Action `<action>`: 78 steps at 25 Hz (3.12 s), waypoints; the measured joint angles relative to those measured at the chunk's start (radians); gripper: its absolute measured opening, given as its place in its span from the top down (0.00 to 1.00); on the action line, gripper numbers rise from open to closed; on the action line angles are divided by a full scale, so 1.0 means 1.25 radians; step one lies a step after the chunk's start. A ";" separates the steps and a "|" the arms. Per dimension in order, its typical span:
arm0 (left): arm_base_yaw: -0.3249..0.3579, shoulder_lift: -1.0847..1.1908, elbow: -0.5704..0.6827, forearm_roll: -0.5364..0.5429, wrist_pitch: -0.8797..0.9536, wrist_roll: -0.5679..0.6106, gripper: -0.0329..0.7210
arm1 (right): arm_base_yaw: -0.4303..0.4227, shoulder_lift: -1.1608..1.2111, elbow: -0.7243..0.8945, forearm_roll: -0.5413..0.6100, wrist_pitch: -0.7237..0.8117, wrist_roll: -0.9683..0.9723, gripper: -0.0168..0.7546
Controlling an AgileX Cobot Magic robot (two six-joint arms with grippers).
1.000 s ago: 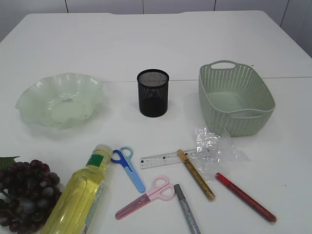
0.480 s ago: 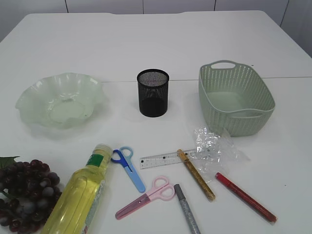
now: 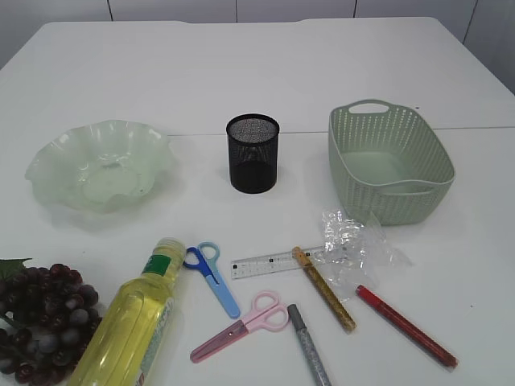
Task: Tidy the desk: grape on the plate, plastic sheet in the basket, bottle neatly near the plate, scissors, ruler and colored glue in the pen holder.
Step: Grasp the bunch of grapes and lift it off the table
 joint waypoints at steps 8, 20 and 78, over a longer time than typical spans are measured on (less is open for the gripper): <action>0.000 0.198 -0.142 -0.039 0.000 -0.057 0.25 | 0.000 0.196 -0.045 0.042 0.023 0.037 0.29; -0.003 0.541 -0.186 -0.066 -0.008 -0.040 0.24 | 0.000 0.594 -0.324 0.049 0.022 0.039 0.29; -0.113 1.190 -0.191 -0.138 -0.280 -0.119 0.16 | 0.000 0.814 -0.358 0.053 0.011 -0.004 0.29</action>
